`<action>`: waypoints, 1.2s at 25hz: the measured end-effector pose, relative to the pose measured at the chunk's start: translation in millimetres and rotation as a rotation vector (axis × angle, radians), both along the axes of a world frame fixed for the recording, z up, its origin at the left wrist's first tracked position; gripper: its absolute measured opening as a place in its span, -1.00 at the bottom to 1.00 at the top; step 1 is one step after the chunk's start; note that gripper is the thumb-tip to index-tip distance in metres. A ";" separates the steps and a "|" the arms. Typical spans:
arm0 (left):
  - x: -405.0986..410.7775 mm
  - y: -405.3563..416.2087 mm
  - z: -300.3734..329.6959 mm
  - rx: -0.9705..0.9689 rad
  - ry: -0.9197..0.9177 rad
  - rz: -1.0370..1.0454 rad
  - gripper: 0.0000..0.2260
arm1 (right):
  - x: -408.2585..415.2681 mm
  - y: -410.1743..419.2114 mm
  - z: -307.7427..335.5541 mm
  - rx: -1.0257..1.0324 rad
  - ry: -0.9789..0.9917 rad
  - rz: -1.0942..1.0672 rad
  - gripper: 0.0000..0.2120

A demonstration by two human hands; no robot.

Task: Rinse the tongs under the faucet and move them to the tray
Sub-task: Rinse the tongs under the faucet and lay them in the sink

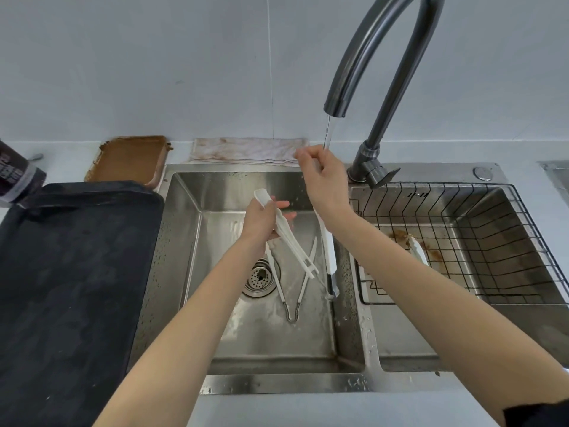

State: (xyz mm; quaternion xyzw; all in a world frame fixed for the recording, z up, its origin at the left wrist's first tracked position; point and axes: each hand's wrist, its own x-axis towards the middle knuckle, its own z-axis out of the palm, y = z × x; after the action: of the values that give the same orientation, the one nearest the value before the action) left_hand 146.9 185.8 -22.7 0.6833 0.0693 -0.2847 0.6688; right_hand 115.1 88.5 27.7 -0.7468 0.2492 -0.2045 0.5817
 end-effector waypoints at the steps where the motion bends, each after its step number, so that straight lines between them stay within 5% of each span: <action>1: 1.0 3.0 -0.1 -0.001 0.009 -0.031 -0.90 | 2.5 -2.0 1.5 -0.014 0.000 -0.016 -0.81; 8: -4.2 24.2 -11.1 0.060 0.066 -0.143 -0.85 | 3.9 -11.8 -10.7 0.046 0.088 -0.062 -0.75; 11: -2.1 27.9 -21.1 0.208 0.007 -0.087 -0.80 | -16.2 -11.5 -36.2 0.059 0.265 0.029 -0.52; 20: -13.7 42.0 -66.4 0.423 -0.013 -0.208 -0.91 | -62.7 -4.4 -114.6 -0.002 0.793 0.289 -0.54; 30: -22.2 48.6 -119.3 0.431 0.211 -0.155 -0.86 | -63.3 0.9 -166.6 0.414 0.907 0.133 -0.61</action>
State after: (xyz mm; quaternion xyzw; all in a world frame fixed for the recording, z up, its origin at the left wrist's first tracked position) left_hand 124.6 234.5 -142.0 0.7799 0.1455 -0.3835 0.4728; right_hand 51.8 89.4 -138.8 -0.6439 0.4641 0.2319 0.5624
